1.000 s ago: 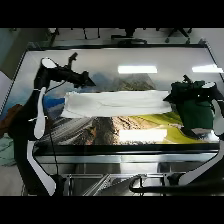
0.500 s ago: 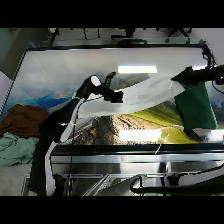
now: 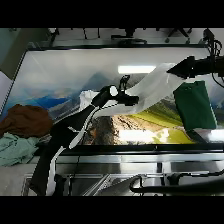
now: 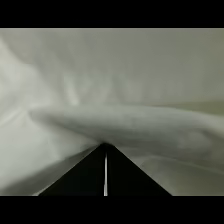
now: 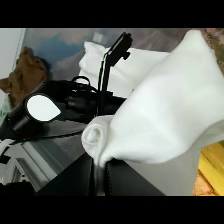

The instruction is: Fold the shirts.

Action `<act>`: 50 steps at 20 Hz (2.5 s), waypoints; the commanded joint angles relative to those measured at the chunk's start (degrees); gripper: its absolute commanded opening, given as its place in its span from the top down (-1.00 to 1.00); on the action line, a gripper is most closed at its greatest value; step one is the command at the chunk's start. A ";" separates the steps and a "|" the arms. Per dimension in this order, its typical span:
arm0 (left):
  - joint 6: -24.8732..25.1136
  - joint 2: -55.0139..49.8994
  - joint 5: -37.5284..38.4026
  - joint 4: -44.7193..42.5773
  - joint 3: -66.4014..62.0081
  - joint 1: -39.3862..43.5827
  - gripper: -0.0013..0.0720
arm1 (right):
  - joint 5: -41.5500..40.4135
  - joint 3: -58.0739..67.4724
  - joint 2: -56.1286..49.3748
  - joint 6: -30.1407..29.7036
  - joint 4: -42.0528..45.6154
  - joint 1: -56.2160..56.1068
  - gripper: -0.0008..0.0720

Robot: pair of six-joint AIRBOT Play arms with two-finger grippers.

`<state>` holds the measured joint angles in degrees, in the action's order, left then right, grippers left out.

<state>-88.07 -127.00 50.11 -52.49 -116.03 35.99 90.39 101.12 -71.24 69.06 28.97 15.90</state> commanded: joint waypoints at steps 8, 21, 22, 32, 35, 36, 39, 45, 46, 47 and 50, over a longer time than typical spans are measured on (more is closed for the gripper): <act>5.66 26.80 25.51 10.34 -0.07 -25.11 0.93 | -7.32 0.07 -0.39 4.35 -0.76 -7.61 0.93; 9.68 45.66 35.67 14.97 -0.02 -44.11 0.93 | -87.54 0.09 -31.36 -15.96 -0.74 -63.95 0.09; 9.73 45.66 36.09 14.64 0.15 -43.67 0.93 | -86.71 0.09 -32.50 -15.93 -0.74 -64.08 0.09; 10.25 45.62 36.79 15.10 4.63 -43.06 0.93 | -33.18 0.09 -17.38 -2.21 7.76 -38.75 -0.17; 10.25 45.62 36.94 15.06 4.63 -43.06 0.92 | -18.88 0.09 -15.15 7.56 16.48 -25.79 -0.78; 10.25 45.62 36.92 15.06 4.66 -43.06 0.93 | -16.63 0.04 -15.65 9.49 17.88 -22.58 -0.78; 10.25 45.55 36.87 15.04 4.66 -43.06 0.92 | -15.13 0.04 -19.04 10.47 17.97 -19.34 -0.78; 10.25 45.55 36.96 15.02 4.66 -43.06 0.92 | -18.58 0.04 -26.80 10.25 17.70 -22.12 -0.78; 10.25 45.55 36.96 15.02 4.66 -43.06 0.92 | -18.60 0.04 -27.71 9.68 17.40 -22.58 -0.78; 10.27 45.55 36.92 15.02 4.66 -43.06 0.92 | -18.60 0.04 -28.48 8.85 16.41 -23.12 -0.77; 10.29 45.55 36.83 15.02 4.66 -43.06 0.93 | -19.30 0.04 -30.01 8.48 14.34 -24.65 -0.77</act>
<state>-77.76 -81.41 87.05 -37.43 -111.37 -7.09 71.77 101.25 -99.24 78.35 43.88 -7.51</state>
